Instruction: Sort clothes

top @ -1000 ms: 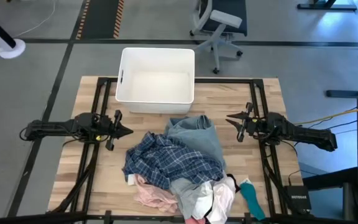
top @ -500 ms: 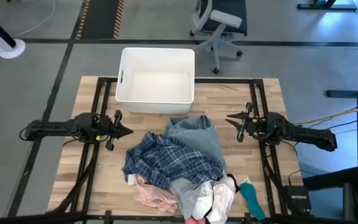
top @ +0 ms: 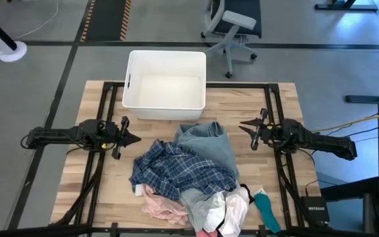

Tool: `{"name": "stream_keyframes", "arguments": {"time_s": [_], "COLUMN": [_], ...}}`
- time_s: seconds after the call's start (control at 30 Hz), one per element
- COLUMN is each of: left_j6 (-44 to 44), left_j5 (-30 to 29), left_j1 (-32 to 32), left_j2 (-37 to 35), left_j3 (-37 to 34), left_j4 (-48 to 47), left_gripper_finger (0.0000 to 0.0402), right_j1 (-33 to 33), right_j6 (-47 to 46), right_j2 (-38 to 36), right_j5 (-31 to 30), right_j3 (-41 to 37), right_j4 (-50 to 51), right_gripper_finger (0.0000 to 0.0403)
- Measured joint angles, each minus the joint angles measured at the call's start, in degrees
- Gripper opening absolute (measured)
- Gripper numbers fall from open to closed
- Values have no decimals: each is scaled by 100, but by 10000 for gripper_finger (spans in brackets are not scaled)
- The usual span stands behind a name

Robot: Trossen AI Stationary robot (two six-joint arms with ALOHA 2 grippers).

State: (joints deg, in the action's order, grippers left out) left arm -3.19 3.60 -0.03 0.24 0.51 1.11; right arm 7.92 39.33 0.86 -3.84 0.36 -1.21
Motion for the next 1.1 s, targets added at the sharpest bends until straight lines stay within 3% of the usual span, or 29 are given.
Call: {"name": "stream_keyframes", "arguments": {"time_s": [0.47, 0.73, 0.87, 1.1], "left_j6": [132, 512, -152, -263], "left_j5": [-209, -297, -278, -275], "left_j1": [1, 1, -3, -3], "left_j2": [-1, -1, 0, -1], "left_j3": [0, 2, 2, 2], "left_j4": [-18, -44, 16, 110], "left_gripper_finger": [0, 0, 0, 0], "right_j1": [-2, -2, -2, -2], "right_j6": [-14, -1060, -1930, -1719], "right_j2": [0, 0, 0, 0], "right_j5": [19, 669, 938, 433], "right_j3": [0, 0, 0, 0], "right_j4": [-22, -285, -314, -298], "right_gripper_finger": [97, 97, 97, 97]}}
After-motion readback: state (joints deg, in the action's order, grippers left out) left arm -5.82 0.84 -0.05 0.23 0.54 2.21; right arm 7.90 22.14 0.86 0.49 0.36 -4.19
